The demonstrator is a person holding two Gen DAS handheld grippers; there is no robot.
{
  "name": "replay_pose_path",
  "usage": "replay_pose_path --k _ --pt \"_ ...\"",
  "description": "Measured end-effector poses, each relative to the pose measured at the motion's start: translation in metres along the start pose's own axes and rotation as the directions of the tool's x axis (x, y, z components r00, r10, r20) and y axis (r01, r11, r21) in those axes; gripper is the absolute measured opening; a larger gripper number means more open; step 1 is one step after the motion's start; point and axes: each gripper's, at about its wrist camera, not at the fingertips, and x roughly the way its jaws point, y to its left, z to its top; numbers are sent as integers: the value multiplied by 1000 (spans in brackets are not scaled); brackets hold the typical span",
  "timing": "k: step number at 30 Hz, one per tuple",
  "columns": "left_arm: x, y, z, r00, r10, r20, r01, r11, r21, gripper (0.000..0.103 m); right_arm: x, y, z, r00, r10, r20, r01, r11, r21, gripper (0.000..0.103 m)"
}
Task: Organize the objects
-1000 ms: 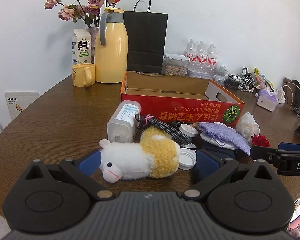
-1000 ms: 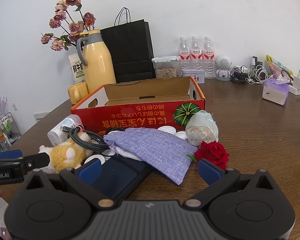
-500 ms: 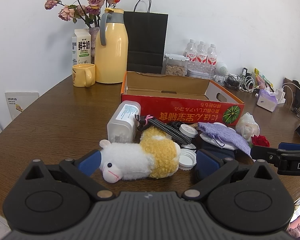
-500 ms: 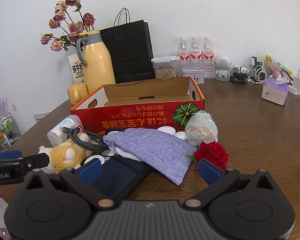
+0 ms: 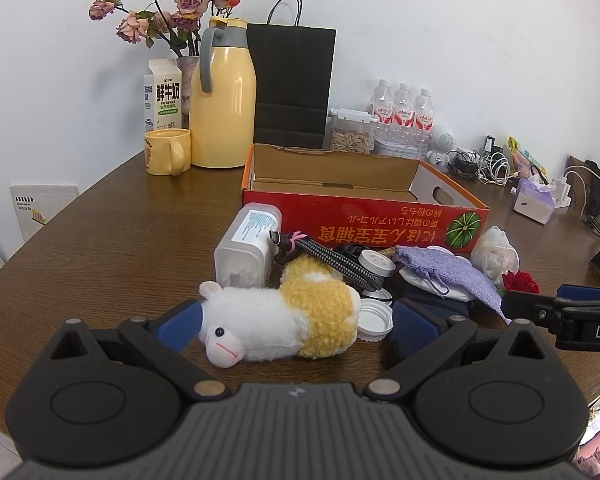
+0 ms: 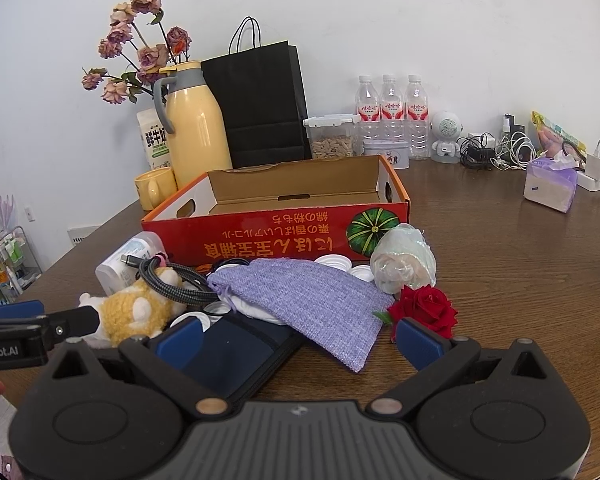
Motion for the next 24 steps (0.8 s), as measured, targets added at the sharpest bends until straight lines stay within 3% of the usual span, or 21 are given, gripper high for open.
replay_pose_path --k 9,19,24 --pt "4 5 4 1000 22 0 -22 1000 -2 103 -1 -6 3 1000 -14 10 14 1000 -1 103" --pt "26 21 5 996 64 -56 -66 997 -42 103 17 -40 4 994 -106 17 106 994 -12 102" --pt "34 23 5 996 26 -81 -32 997 -70 103 30 -61 5 990 -138 -6 138 990 2 98"
